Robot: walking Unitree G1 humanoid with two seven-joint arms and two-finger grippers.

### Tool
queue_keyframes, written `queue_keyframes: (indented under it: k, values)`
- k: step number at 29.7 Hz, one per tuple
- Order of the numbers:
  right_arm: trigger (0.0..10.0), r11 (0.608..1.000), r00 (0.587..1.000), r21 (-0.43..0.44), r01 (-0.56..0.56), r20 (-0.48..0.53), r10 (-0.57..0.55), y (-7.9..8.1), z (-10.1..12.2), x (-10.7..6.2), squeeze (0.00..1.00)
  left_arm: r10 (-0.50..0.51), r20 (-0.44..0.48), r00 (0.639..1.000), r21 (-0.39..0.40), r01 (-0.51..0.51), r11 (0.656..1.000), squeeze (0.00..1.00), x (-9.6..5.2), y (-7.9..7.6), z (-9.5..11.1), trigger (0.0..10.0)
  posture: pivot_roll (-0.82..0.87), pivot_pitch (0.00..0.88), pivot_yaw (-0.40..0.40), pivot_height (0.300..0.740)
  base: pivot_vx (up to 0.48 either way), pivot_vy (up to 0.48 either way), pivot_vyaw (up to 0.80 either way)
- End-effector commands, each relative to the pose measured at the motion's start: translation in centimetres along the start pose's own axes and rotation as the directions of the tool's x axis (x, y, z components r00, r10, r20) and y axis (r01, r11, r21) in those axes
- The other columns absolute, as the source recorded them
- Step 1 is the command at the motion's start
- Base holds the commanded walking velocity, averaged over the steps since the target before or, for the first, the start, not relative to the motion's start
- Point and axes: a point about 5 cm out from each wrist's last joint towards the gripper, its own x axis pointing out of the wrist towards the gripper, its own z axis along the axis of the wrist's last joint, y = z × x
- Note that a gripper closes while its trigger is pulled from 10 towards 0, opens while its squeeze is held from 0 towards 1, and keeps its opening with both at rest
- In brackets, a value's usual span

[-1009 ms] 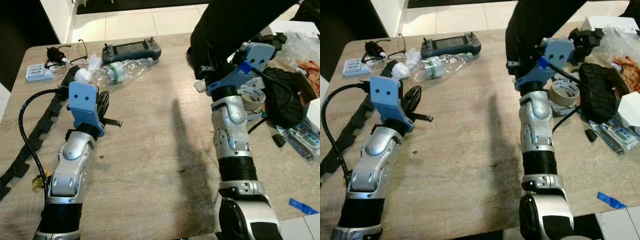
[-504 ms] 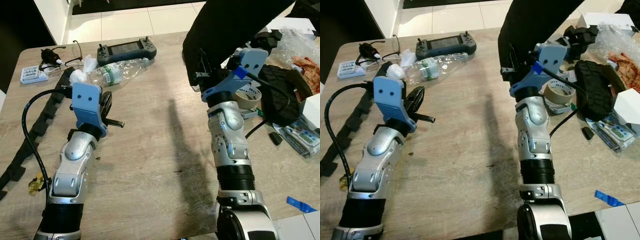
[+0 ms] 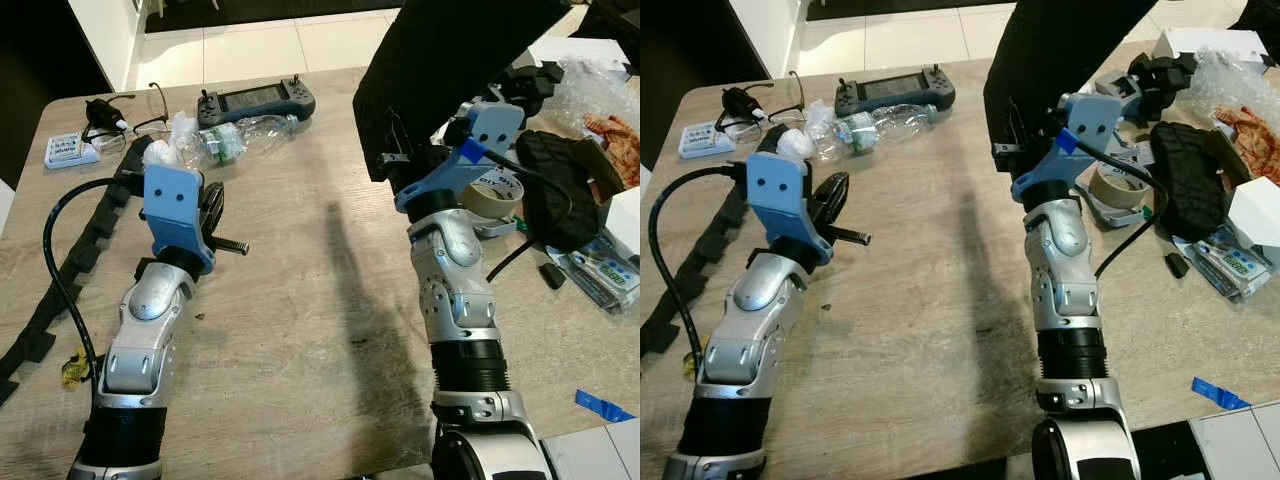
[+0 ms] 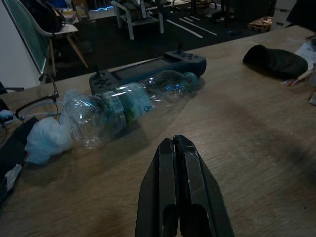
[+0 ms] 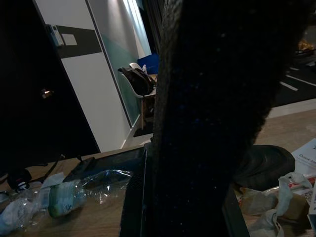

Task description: Picking trash to rubbish bin

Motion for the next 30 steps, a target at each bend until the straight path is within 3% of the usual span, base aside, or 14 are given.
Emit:
queue_keyframes:
  k: [1,22,30]
  values:
    - [10.0,1.000,1.000,0.011,-0.007,0.003,0.007,0.35,0.10,-0.26,0.00,-0.007,-0.018,1.000,-0.017,0.006,1.000,0.00,-0.34,-0.17,-0.40,10.0,0.03,0.119,0.063,0.740,0.000,0.000,0.00]
    - [10.0,1.000,0.999,0.006,-0.017,-0.027,0.017,0.49,-0.39,-0.58,0.00,-0.008,-0.004,1.000,-0.026,0.008,1.000,0.00,-0.20,-0.14,-0.14,10.0,0.03,0.117,0.060,0.740,0.000,0.000,0.00]
    - [10.0,1.000,0.999,0.004,-0.017,-0.032,0.018,0.46,-0.49,-0.60,0.00,-0.006,-0.005,1.000,-0.027,0.006,1.000,0.00,-0.21,-0.06,-0.16,10.0,0.03,0.118,0.061,0.740,-0.275,0.000,0.00]
